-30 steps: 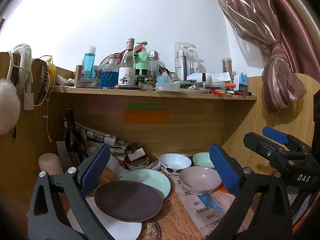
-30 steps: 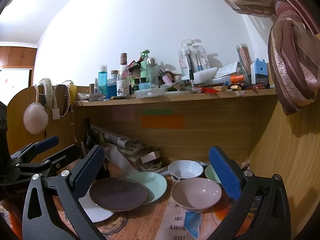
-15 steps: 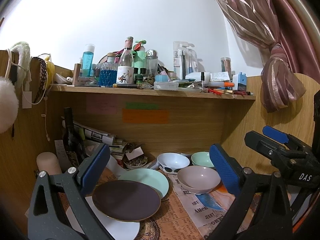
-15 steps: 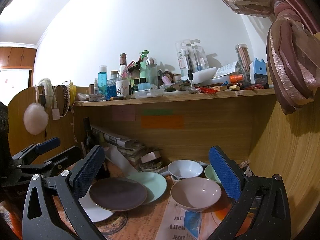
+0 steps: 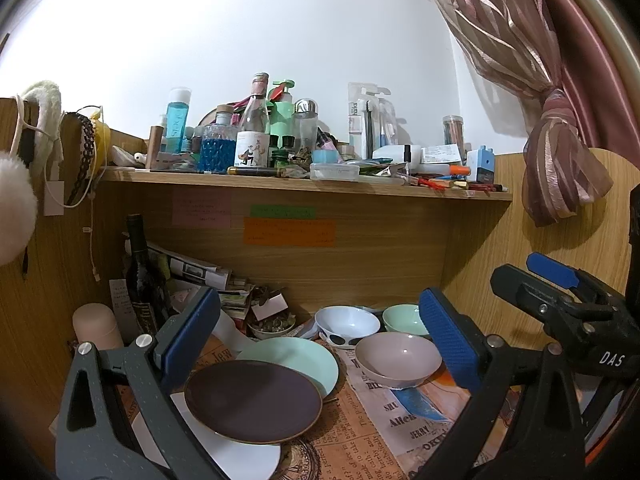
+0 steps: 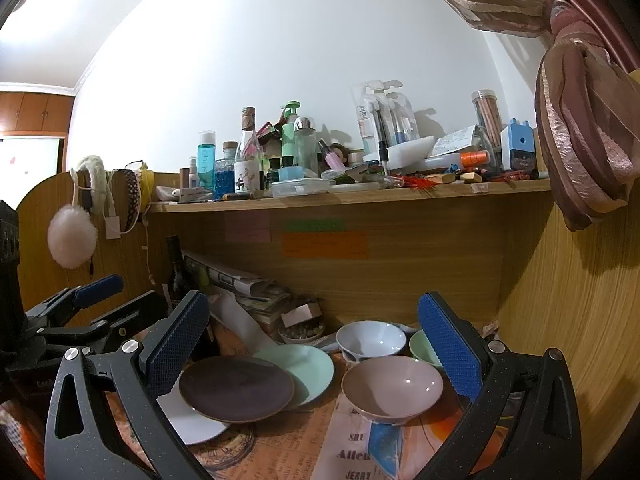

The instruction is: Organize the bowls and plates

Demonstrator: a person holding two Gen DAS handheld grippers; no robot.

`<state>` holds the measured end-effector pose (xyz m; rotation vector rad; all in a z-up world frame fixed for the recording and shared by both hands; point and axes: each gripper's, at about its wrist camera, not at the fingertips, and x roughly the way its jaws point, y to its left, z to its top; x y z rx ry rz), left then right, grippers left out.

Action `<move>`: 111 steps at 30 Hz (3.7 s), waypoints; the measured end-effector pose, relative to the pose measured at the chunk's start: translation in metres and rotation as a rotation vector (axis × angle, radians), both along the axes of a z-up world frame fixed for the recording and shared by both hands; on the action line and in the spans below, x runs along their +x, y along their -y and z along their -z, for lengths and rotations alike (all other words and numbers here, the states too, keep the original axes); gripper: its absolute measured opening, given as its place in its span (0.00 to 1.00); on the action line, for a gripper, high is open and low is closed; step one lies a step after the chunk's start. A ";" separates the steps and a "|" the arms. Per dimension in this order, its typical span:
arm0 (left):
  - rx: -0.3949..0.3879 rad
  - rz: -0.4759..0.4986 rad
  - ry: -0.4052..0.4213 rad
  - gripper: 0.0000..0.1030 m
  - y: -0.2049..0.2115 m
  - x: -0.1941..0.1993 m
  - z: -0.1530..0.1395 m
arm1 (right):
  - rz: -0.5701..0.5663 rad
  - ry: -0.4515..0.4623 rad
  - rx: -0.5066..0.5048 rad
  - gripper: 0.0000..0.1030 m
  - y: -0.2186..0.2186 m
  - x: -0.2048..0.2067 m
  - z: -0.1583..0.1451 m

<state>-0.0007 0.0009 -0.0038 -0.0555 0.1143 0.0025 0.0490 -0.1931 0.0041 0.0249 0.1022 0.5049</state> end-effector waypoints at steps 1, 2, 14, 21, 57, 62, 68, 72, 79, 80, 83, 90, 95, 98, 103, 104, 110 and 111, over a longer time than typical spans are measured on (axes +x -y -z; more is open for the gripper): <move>-0.002 0.001 -0.001 0.98 0.000 0.000 0.000 | 0.001 0.001 0.001 1.00 0.000 0.000 0.000; -0.003 0.001 -0.001 0.98 0.000 0.001 0.000 | 0.001 0.002 -0.001 1.00 0.000 0.000 0.000; -0.004 0.001 -0.001 0.98 0.000 0.001 0.000 | -0.004 0.003 -0.001 1.00 -0.003 0.000 0.000; 0.004 0.005 -0.002 0.98 0.001 0.002 0.001 | 0.003 0.001 -0.004 1.00 -0.005 0.002 0.001; -0.026 -0.141 -0.496 1.00 -0.115 0.110 0.107 | -0.137 -0.393 -0.210 1.00 -0.072 0.133 0.102; -0.058 -0.157 -0.564 1.00 -0.136 0.123 0.131 | -0.181 -0.504 -0.263 0.81 -0.093 0.152 0.123; -0.094 -0.143 -0.629 0.91 -0.155 0.130 0.142 | -0.233 -0.628 -0.285 0.64 -0.116 0.183 0.144; -0.104 -0.130 -0.665 0.77 -0.159 0.134 0.150 | -0.253 -0.709 -0.289 0.49 -0.127 0.204 0.157; -0.171 -0.095 -0.717 0.53 -0.167 0.140 0.163 | -0.237 -0.707 -0.322 0.42 -0.136 0.216 0.163; -0.180 -0.091 -0.724 0.47 -0.168 0.140 0.164 | -0.235 -0.703 -0.325 0.42 -0.137 0.216 0.162; -0.209 -0.072 -0.735 0.41 -0.169 0.141 0.168 | -0.228 -0.693 -0.344 0.39 -0.141 0.217 0.163; -0.220 -0.048 -0.724 0.33 -0.167 0.135 0.168 | -0.279 -0.732 -0.383 0.30 -0.160 0.221 0.171; -0.246 -0.038 -0.728 0.33 -0.172 0.133 0.171 | -0.292 -0.772 -0.369 0.30 -0.165 0.226 0.175; -0.255 -0.031 -0.728 0.33 -0.173 0.134 0.172 | -0.325 -0.776 -0.342 0.29 -0.166 0.228 0.177; -0.280 -0.002 -0.733 0.26 -0.171 0.136 0.175 | -0.352 -0.793 -0.324 0.25 -0.171 0.229 0.181; -0.284 0.003 -0.735 0.23 -0.171 0.137 0.175 | -0.353 -0.790 -0.322 0.24 -0.170 0.228 0.181; -0.292 -0.026 -0.735 0.23 -0.170 0.137 0.175 | -0.361 -0.778 -0.310 0.22 -0.164 0.223 0.178; -0.292 -0.033 -0.735 0.23 -0.170 0.136 0.175 | -0.362 -0.775 -0.302 0.21 -0.163 0.222 0.177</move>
